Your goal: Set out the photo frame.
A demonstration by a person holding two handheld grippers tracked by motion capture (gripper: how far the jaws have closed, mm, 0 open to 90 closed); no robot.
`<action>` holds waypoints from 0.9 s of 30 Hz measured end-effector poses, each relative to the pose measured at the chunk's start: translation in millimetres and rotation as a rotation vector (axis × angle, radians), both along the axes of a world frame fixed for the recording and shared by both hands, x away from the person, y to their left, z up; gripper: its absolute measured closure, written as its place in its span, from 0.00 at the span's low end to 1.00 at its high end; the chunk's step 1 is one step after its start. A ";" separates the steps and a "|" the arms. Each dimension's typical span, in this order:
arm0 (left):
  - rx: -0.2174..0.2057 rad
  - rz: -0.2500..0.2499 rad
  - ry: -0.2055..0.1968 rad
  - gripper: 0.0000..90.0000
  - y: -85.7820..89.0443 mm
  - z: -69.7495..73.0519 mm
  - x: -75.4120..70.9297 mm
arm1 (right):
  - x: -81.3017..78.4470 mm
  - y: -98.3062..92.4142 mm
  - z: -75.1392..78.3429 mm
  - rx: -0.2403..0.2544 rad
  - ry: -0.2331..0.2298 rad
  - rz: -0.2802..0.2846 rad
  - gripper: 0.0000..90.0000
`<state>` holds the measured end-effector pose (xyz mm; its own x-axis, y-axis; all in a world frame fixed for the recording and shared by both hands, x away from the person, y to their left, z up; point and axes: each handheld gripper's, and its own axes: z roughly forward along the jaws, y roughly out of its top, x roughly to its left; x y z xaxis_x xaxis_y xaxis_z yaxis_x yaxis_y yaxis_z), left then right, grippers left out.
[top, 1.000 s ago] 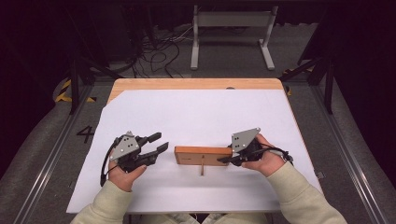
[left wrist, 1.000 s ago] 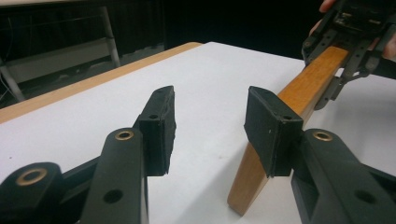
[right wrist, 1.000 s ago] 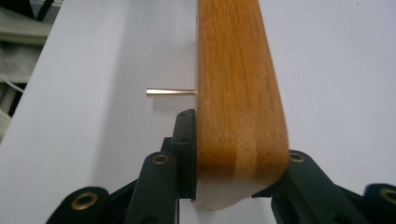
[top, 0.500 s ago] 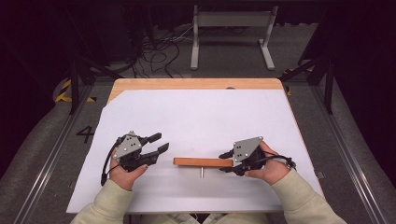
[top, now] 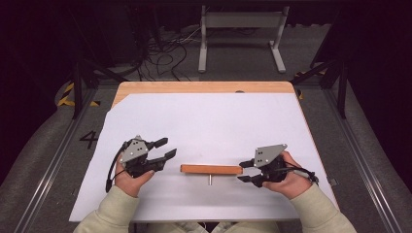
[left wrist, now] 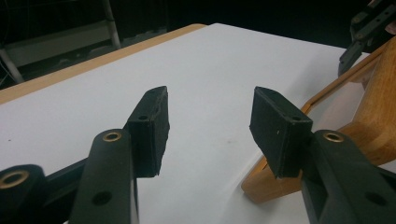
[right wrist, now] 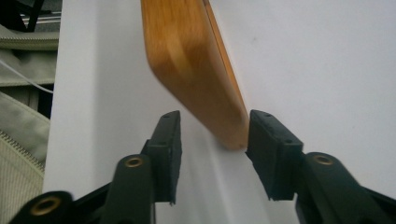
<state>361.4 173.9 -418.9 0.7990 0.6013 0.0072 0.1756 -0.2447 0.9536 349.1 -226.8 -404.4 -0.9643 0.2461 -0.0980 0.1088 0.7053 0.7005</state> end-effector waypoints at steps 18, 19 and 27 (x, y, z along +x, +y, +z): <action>0.029 0.038 0.040 0.53 0.6 -3.7 4.1 | -5.1 3.2 -28.4 0.007 0.116 -0.055 1.00; 0.026 0.040 0.046 0.53 0.6 -4.0 4.3 | -4.5 4.0 -29.4 0.014 0.116 -0.057 1.00; 0.024 0.047 0.053 0.52 1.4 -4.9 4.3 | 2.9 7.4 -38.0 0.060 0.149 -0.130 1.00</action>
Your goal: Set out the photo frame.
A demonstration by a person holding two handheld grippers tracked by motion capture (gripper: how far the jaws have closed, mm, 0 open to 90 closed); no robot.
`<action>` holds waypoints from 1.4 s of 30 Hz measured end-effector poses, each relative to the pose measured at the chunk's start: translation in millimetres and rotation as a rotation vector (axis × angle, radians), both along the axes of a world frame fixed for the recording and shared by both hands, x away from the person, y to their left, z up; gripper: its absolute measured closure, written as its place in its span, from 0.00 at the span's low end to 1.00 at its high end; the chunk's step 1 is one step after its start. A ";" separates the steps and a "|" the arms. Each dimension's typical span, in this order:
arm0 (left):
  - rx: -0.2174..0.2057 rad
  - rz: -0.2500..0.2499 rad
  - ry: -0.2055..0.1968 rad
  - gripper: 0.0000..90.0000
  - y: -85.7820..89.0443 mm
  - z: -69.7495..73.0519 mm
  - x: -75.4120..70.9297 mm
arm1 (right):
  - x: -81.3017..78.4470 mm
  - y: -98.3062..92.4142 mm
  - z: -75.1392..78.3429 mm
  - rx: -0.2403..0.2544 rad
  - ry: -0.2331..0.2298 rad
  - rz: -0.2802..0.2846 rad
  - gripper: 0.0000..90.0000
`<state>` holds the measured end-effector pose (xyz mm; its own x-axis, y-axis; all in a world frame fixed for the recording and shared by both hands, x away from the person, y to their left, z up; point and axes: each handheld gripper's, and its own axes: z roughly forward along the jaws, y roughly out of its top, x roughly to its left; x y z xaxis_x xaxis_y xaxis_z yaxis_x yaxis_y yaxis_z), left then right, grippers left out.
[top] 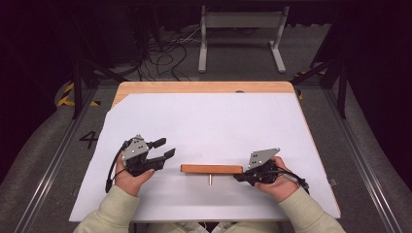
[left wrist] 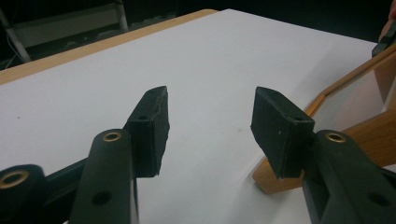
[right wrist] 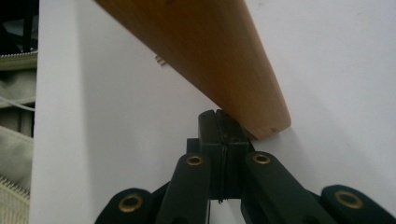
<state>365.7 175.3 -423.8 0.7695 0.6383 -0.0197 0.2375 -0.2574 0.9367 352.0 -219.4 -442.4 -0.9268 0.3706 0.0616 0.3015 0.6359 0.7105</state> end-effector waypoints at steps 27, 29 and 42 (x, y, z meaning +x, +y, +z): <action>0.007 0.007 0.001 0.52 4.9 -1.8 -3.2 | 59.3 16.6 -1.0 0.083 0.013 -0.213 1.00; 0.010 0.008 0.002 0.52 5.6 -1.8 -3.6 | 64.3 19.7 -0.5 0.077 0.019 -0.216 1.00; 0.002 0.007 0.009 0.52 5.8 -3.0 -3.7 | 95.1 41.3 2.8 0.096 0.042 -0.220 1.00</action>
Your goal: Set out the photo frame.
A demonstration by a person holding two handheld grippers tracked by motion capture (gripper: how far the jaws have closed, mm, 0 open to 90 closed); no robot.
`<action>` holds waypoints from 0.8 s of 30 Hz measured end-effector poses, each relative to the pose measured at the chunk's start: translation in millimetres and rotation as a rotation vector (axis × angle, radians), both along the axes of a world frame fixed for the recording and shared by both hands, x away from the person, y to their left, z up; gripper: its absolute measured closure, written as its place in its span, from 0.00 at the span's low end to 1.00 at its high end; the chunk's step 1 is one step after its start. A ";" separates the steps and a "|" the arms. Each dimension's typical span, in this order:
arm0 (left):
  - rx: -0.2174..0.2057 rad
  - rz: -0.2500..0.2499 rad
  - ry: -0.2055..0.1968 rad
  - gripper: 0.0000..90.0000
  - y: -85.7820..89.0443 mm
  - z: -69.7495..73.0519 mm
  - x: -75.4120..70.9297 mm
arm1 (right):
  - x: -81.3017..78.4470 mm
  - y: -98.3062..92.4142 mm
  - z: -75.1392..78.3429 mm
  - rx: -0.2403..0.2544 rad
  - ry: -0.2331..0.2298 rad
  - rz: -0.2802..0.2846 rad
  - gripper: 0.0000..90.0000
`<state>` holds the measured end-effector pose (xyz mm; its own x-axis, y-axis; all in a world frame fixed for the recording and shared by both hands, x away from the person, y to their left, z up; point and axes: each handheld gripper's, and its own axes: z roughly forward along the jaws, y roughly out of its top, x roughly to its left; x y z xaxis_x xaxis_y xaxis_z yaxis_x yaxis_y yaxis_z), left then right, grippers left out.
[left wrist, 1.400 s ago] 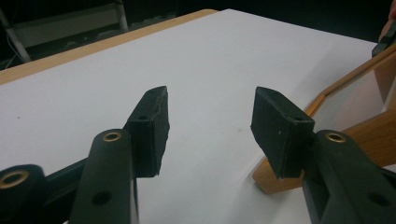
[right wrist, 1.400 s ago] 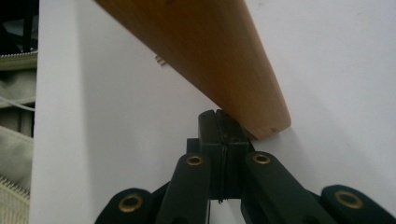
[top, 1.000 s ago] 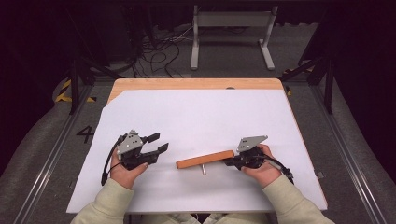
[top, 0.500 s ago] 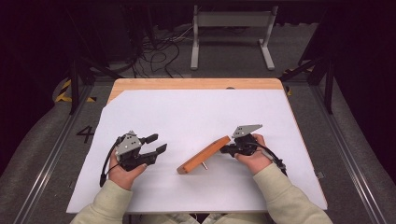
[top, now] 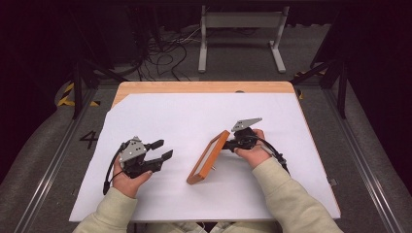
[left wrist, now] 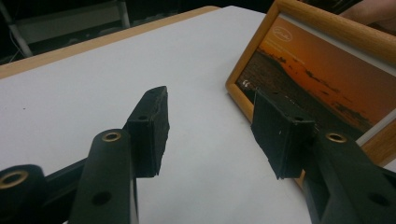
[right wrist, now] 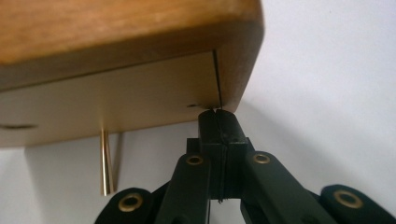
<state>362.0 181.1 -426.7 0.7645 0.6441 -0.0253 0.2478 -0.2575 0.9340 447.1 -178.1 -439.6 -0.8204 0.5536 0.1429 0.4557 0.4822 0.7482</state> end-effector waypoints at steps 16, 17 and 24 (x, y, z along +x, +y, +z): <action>0.000 -0.004 -0.001 0.52 2.4 -0.2 0.8 | 27.2 42.2 -1.9 0.061 0.004 0.073 1.00; 0.000 -0.005 -0.002 0.52 2.1 -0.2 0.8 | 27.7 43.0 -2.5 0.065 0.000 0.079 1.00; -0.005 -0.005 0.010 0.52 1.5 -0.5 1.3 | 25.7 37.7 2.8 0.020 -0.029 0.065 1.00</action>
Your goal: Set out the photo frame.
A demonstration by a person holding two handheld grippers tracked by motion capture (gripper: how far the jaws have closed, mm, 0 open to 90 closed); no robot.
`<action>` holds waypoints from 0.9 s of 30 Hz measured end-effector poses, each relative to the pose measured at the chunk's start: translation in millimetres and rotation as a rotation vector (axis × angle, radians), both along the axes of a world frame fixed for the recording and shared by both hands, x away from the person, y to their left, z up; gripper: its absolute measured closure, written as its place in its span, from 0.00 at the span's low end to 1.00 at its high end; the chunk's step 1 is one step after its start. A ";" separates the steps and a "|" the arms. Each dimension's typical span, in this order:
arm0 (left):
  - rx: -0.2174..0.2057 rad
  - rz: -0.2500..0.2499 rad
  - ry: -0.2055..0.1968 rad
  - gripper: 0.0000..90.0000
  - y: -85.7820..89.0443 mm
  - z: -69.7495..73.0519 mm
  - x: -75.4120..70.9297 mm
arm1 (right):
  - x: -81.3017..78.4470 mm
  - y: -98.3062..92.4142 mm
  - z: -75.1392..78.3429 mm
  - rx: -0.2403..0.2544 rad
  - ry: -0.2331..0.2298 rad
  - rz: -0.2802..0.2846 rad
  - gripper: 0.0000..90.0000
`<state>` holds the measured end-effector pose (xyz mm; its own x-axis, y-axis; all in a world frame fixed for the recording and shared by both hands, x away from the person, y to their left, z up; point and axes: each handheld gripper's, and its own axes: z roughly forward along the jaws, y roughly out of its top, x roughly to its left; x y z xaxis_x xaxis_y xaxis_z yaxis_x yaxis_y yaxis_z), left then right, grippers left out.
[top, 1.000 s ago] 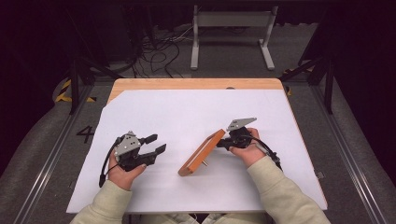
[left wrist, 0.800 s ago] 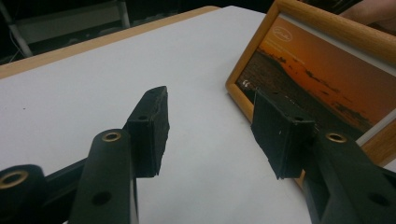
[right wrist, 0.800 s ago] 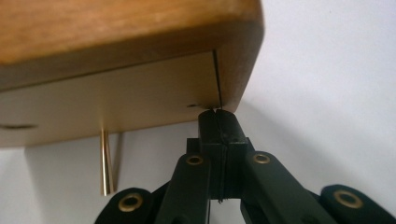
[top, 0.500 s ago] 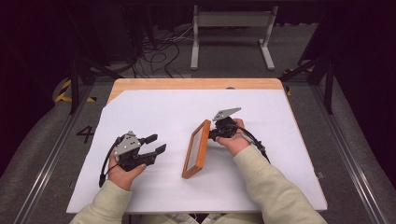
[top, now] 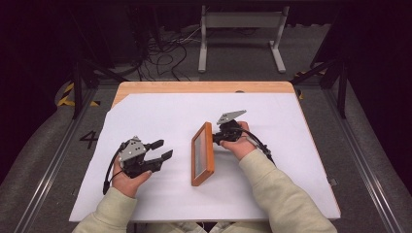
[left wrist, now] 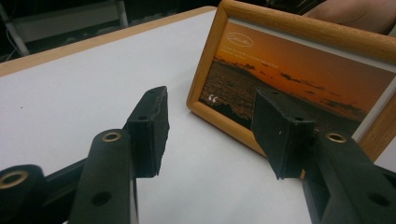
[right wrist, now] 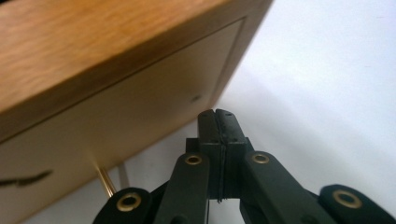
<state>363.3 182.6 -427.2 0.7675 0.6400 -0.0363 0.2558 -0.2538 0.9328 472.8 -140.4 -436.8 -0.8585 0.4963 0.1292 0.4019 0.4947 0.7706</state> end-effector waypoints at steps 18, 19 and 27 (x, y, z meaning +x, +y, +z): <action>0.018 0.012 0.005 0.49 3.8 1.5 2.0 | -38.7 -37.9 68.5 -0.020 -0.032 -0.109 0.50; 0.014 0.014 0.005 0.49 3.7 1.4 1.9 | -41.0 -38.0 72.4 -0.013 -0.028 -0.117 0.48; 0.013 0.013 0.005 0.49 3.8 1.3 1.3 | -54.4 -30.1 96.9 -0.018 0.034 -0.157 0.38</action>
<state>364.5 186.5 -425.9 0.7593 0.6500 -0.0322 0.2640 -0.2624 0.9281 418.3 -170.5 -339.9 -0.7656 0.6263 0.1469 0.5011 0.4374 0.7467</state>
